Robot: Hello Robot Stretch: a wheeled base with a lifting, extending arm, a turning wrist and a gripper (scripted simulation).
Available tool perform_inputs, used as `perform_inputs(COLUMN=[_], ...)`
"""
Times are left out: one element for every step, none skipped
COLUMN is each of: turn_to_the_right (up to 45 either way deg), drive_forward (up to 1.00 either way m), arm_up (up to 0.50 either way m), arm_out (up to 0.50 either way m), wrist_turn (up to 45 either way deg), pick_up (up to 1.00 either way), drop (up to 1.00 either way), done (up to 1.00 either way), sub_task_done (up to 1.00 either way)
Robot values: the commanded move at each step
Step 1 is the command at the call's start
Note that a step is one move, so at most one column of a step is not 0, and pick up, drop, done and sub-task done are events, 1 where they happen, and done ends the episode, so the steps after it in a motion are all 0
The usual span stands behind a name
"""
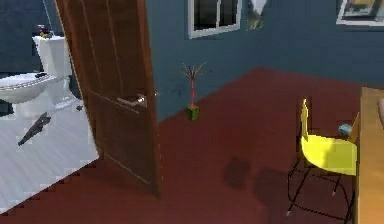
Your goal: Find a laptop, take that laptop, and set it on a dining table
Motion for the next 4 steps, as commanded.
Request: perform_inputs(turn_to_the_right=[0.0,33.0,0.0,39.0], drive_forward=[0.6,0.0,0.05,0.0], arm_up=[0.0,0.0,0.0,0.0], arm_out=[0.0,0.0,0.0,0.0], wrist_turn=[0.0,0.0,0.0,0.0], pick_up=[0.0,0.0,0.0,0.0], drop=[0.0,0.0,0.0,0.0], done=[0.0,0.0,0.0,0.0], sub_task_done=[0.0,0.0,0.0,0.0])
